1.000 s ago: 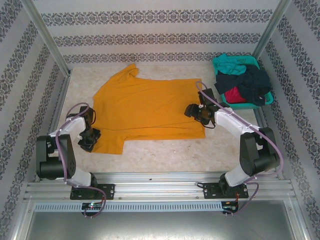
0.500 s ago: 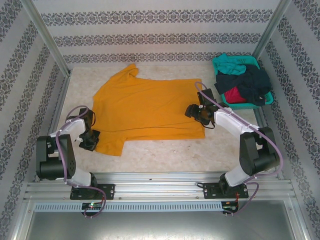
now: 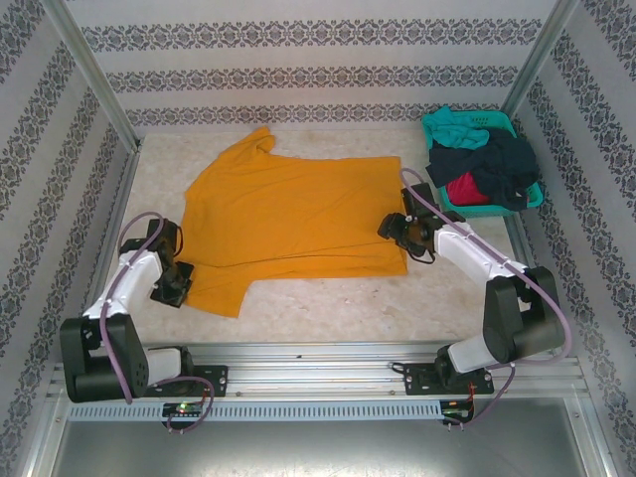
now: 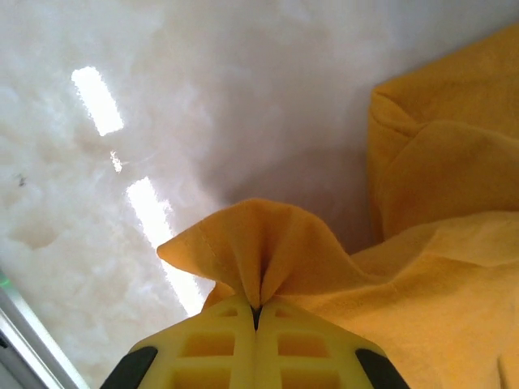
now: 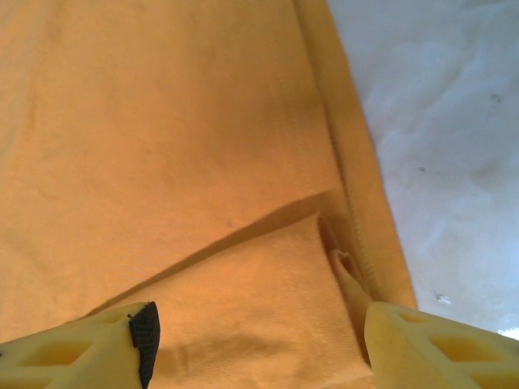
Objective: Fold and stack the t-shirts
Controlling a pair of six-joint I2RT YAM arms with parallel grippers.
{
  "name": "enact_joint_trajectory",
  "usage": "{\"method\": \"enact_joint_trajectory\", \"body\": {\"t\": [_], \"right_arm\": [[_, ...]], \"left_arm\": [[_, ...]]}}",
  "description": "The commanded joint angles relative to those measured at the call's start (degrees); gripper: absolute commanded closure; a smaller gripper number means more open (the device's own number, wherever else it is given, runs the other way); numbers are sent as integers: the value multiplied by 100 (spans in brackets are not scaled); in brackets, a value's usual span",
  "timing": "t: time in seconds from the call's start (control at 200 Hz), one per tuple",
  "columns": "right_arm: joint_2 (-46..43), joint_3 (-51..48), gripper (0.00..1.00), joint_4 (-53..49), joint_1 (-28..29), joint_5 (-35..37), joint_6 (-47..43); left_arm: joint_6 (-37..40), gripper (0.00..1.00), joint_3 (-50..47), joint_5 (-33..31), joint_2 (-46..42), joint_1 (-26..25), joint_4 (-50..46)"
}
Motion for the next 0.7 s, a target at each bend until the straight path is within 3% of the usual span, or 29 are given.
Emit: {"method": "enact_joint_trajectory", "body": {"t": [0.0,0.21,0.34,0.694], "right_arm": [[-106,-61,32,-134,-64,165,197],[-16,-82,32,-219,-104,148,328],[-16,-116,32,-212,-116,130,357],[23,-33,36,-1012,-239,445,696]], "left_arm": [[-325,100,-166,84,-342,85,-772],[-511,100,-527,491,-825,76,-1162],[-513,100,-641,416,-1022,76,-1379],[-459,100,-250,372,-705,71,-1093]]}}
